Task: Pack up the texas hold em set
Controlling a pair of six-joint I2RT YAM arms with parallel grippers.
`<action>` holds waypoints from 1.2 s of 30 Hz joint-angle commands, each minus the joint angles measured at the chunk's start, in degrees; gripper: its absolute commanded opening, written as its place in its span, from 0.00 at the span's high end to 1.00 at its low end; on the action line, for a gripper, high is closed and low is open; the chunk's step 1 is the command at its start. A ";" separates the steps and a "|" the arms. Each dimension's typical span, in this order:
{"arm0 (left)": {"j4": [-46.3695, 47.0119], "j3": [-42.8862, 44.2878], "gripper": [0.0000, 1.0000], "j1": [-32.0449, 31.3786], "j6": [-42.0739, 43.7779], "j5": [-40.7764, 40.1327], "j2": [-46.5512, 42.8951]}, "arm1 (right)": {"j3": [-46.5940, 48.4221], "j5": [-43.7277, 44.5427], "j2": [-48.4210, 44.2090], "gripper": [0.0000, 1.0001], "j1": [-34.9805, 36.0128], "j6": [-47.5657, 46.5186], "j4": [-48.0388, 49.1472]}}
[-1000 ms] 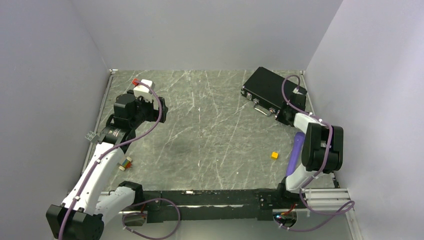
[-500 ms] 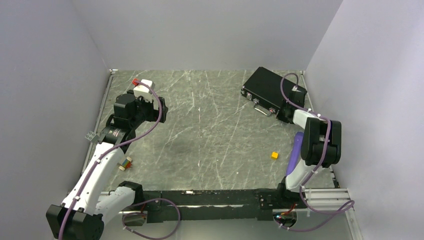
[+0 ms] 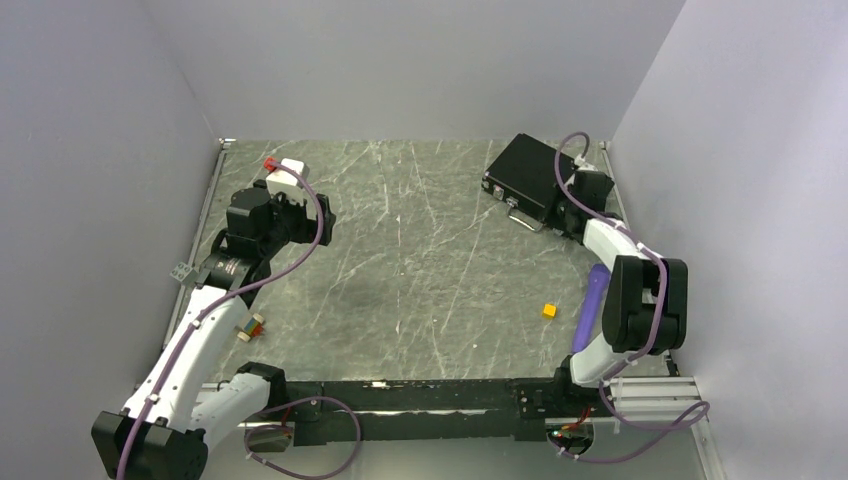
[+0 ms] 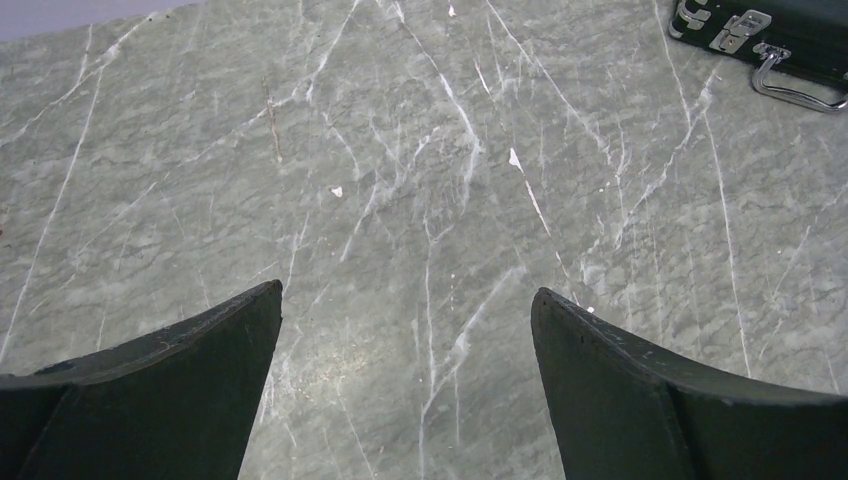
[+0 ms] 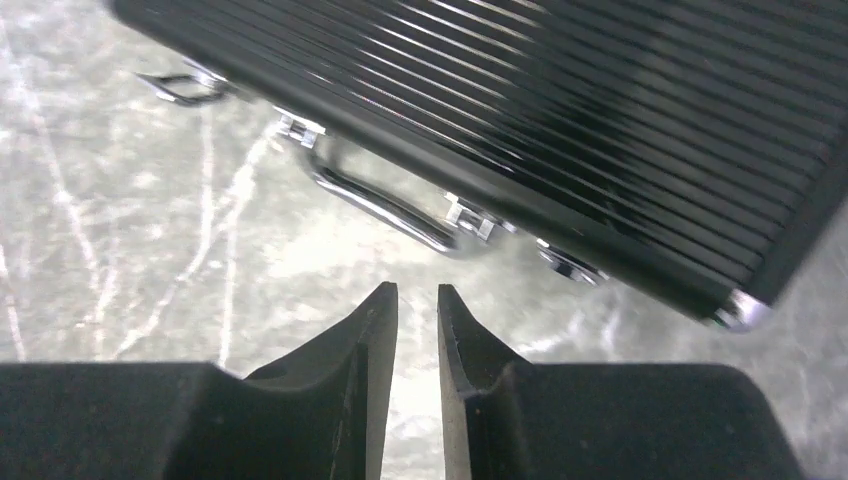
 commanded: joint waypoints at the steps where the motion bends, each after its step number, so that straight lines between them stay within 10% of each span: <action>1: 1.92 -0.06 0.02 0.07 -0.56 0.40 -1.36 | 6.43 -3.93 1.40 0.74 2.80 0.14 -0.18; 21: 2.60 -1.24 0.02 0.16 1.10 -3.24 -4.19 | 30.23 -12.75 22.60 0.73 5.23 7.93 2.92; 36: 2.60 -0.92 0.02 0.16 1.03 -2.44 -4.25 | 30.83 -11.42 28.76 0.74 5.23 10.75 4.65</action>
